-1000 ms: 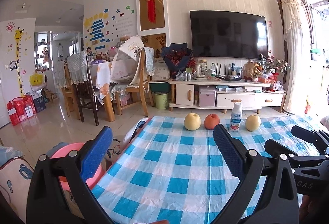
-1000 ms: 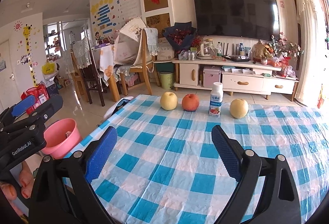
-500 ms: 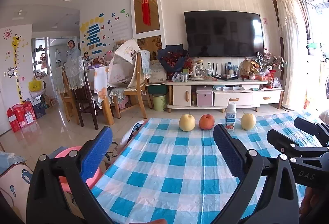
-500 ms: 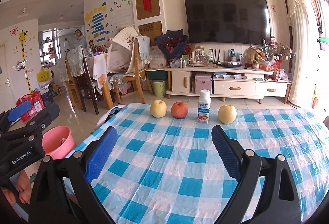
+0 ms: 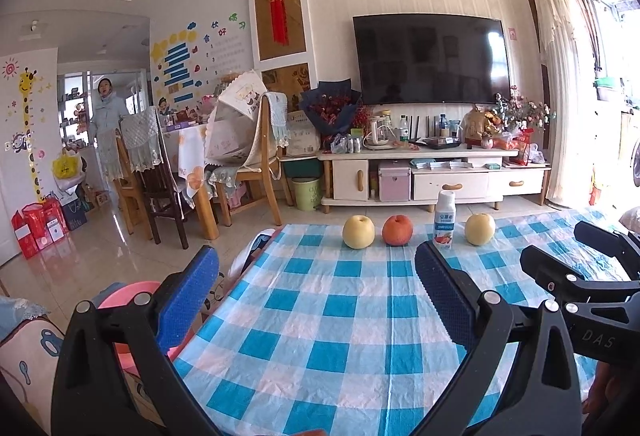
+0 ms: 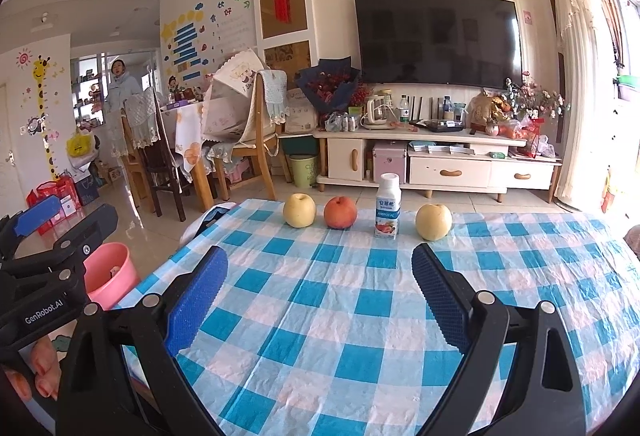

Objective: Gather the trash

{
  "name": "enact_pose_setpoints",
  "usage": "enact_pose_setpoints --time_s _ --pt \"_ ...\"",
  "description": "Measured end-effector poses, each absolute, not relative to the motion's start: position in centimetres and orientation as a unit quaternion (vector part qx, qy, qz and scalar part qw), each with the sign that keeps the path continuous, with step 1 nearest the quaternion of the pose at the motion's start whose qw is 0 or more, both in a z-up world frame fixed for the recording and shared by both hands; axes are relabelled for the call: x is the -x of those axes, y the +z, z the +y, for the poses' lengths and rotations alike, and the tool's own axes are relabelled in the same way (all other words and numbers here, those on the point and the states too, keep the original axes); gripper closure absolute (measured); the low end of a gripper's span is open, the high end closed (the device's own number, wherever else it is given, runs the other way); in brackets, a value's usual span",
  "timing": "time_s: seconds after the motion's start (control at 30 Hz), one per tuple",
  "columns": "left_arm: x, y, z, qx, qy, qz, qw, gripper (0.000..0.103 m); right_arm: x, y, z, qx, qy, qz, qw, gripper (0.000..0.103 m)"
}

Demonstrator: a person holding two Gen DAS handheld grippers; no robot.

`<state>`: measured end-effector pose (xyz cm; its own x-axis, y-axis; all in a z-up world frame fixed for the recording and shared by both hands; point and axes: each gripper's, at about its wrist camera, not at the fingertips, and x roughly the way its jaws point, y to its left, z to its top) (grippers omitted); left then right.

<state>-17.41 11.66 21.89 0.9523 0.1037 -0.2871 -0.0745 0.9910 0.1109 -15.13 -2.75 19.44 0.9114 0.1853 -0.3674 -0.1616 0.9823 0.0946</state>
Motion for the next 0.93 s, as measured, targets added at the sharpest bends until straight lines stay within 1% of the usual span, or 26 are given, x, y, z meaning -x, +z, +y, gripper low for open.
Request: enact_pose_setpoints --time_s 0.57,0.67,0.8,0.93 --pt "14.6 19.1 11.7 -0.04 0.037 0.182 0.982 0.004 13.6 17.5 -2.2 -0.014 0.087 0.215 0.973 0.01" --pt "13.1 17.6 11.8 -0.033 0.032 0.205 0.978 0.004 12.5 16.3 -1.9 -0.015 0.087 0.236 0.968 0.01" --pt "10.3 14.7 11.6 -0.023 0.037 0.242 0.969 0.004 9.8 13.8 -2.1 -0.014 0.078 0.282 0.956 0.01" --pt "6.5 10.7 11.1 -0.008 0.026 0.306 0.952 0.004 6.4 10.5 -3.1 -0.019 0.056 0.332 0.941 0.01"
